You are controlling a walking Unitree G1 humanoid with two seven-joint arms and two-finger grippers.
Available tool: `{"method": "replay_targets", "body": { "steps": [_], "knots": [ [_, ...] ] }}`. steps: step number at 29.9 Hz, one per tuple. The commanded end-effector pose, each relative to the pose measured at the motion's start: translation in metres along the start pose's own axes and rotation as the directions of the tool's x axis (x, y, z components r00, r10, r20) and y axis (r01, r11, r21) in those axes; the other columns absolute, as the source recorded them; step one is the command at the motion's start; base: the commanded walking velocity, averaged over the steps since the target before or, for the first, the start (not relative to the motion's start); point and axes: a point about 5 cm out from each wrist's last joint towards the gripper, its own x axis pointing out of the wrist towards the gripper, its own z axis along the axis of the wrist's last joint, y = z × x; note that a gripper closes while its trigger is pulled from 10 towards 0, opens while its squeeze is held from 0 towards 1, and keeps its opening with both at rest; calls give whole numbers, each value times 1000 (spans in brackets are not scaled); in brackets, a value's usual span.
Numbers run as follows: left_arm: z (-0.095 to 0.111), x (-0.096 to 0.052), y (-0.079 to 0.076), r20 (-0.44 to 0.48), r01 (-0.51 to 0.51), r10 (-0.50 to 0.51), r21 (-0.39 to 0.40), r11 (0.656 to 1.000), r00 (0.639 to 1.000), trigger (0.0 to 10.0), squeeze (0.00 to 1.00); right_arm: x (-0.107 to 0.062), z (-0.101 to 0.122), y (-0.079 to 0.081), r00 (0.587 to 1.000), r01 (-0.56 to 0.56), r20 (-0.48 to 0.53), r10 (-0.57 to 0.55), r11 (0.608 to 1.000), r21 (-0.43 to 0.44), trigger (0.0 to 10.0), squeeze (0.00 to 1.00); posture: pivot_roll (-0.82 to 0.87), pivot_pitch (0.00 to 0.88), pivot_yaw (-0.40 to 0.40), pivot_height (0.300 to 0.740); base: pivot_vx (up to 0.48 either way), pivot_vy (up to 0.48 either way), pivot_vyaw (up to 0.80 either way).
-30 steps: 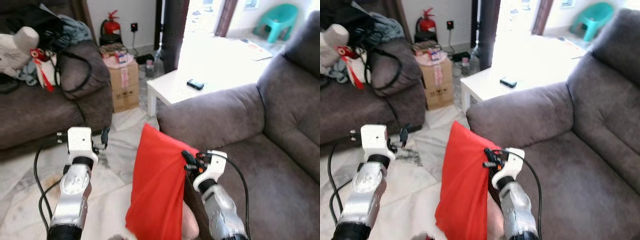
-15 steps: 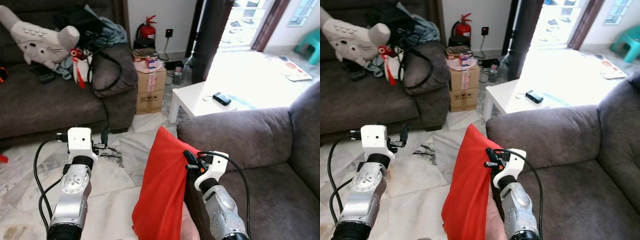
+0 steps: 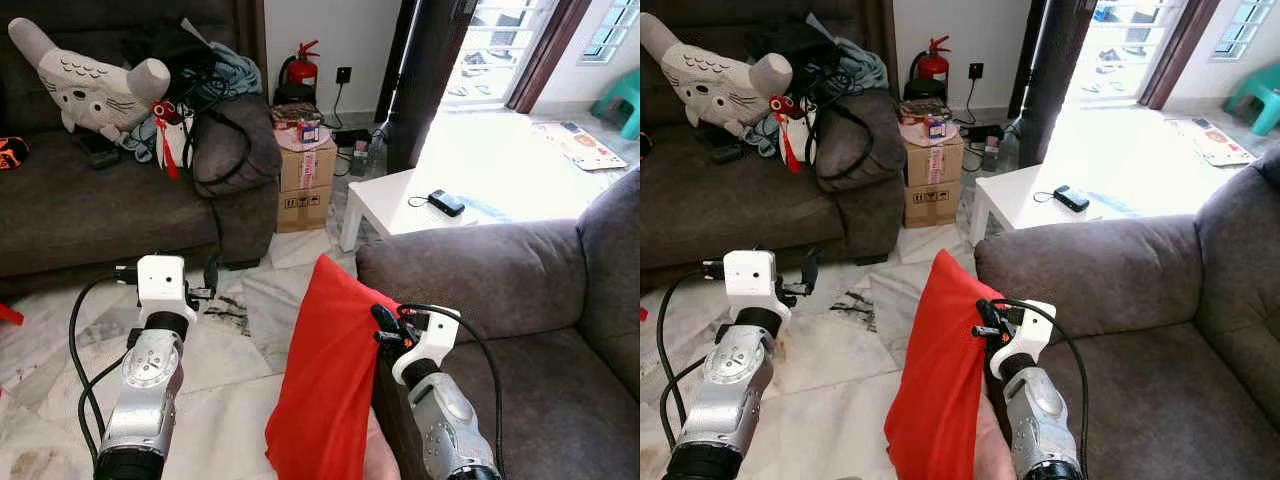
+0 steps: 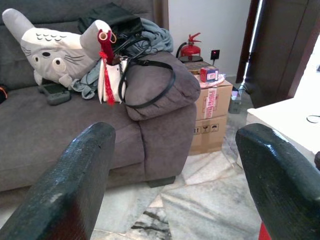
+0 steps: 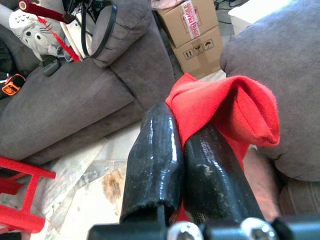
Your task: Move the pillow to the sofa from floor
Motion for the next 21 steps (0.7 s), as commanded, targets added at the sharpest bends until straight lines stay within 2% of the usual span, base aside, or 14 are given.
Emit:
{"method": "replay_targets", "body": {
  "steps": [1,10,21],
  "knots": [
    [-5,-1,-3,-21,8,-8,-3,1000,1000,10000,0,9,34,1,988,-7,153,14,999,-46,10000,0,136,0,-101,740,0,0,0],
    [-5,-2,-3,-24,4,-5,-15,1000,1000,10000,0,9,35,-4,987,26,158,-18,999,-45,10000,0,136,0,-101,740,0,0,0],
    [-5,-1,-3,-30,1,-1,-25,1000,1000,10000,0,9,39,-8,983,50,177,-43,998,-35,10000,0,135,0,-99,740,0,340,0]
  ]
}}
